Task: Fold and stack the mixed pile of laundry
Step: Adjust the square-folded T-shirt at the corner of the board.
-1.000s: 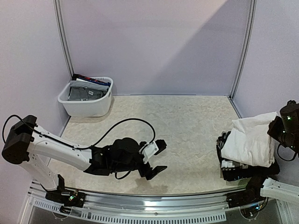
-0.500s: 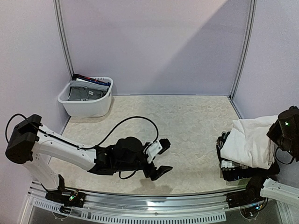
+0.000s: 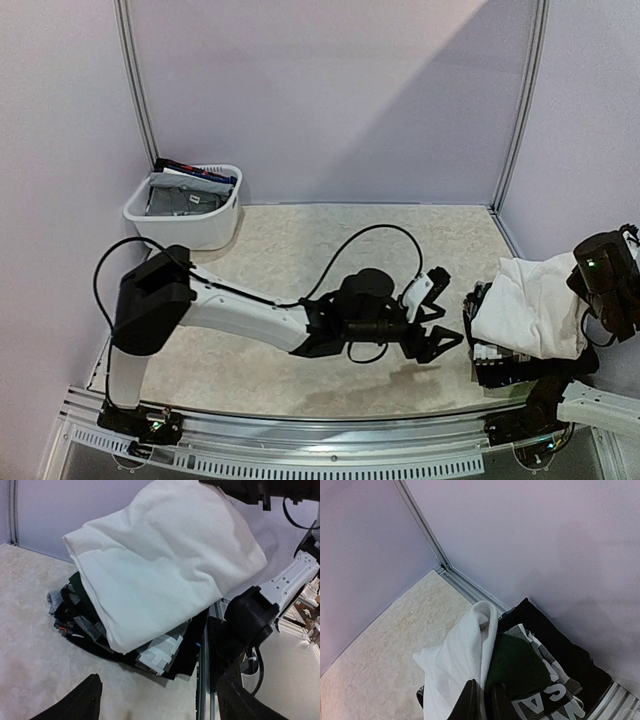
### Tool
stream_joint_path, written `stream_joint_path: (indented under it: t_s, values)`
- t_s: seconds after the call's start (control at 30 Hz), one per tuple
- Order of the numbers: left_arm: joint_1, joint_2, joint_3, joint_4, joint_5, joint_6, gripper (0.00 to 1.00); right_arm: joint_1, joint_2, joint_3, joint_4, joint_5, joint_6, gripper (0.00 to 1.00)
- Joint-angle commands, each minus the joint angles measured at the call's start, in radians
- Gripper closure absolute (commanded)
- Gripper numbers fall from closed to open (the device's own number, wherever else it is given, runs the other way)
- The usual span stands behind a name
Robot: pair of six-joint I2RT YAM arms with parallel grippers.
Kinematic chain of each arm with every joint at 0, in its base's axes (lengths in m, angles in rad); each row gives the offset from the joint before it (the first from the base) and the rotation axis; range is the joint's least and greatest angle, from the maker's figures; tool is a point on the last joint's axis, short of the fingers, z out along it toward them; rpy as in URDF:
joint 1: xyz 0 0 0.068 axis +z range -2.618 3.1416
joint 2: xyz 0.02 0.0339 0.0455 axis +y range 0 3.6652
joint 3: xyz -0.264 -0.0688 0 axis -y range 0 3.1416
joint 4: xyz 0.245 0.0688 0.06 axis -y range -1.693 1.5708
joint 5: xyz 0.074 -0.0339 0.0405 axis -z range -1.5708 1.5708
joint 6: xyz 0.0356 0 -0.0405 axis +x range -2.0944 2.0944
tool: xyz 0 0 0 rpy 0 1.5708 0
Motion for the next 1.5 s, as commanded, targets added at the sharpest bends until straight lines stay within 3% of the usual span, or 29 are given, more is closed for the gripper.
stream_joint_path:
  t_s: [0.0,0.07,0.13,0.23,0.53,0.67,0.9,1.13,1.47]
  values:
    - [0.029,0.165,0.173,0.012,0.11,-0.075,0.21,0.004,0.025,-0.015,-0.135,0.077,0.115,0.87]
    - [0.029,0.228,0.244,0.014,0.139,-0.08,0.22,0.005,-0.003,-0.053,-0.017,0.069,0.047,0.87]
    - [0.03,0.282,0.331,-0.024,0.135,-0.076,0.22,0.004,-0.037,-0.094,0.041,0.076,0.0,0.92]
    - [0.039,0.352,0.405,-0.028,0.127,-0.085,0.22,0.004,-0.061,-0.118,0.024,0.099,-0.005,1.0]
    - [0.046,0.49,0.56,0.003,0.167,-0.12,0.31,0.003,-0.059,-0.154,0.106,0.121,-0.09,1.0]
    - [0.048,0.516,0.602,0.006,0.185,-0.123,0.54,-0.048,-0.013,-0.187,0.17,0.108,-0.115,1.0]
    - [0.046,0.517,0.577,0.059,0.202,-0.151,1.0,-0.356,0.03,-0.247,0.437,-0.116,-0.39,1.0]
    - [0.029,0.472,0.475,0.137,0.194,-0.192,1.0,-0.445,0.101,-0.248,0.51,-0.128,-0.451,1.0]
    - [-0.008,0.415,0.384,0.175,0.167,-0.229,1.0,-0.849,0.165,-0.316,0.748,-0.423,-0.644,1.0]
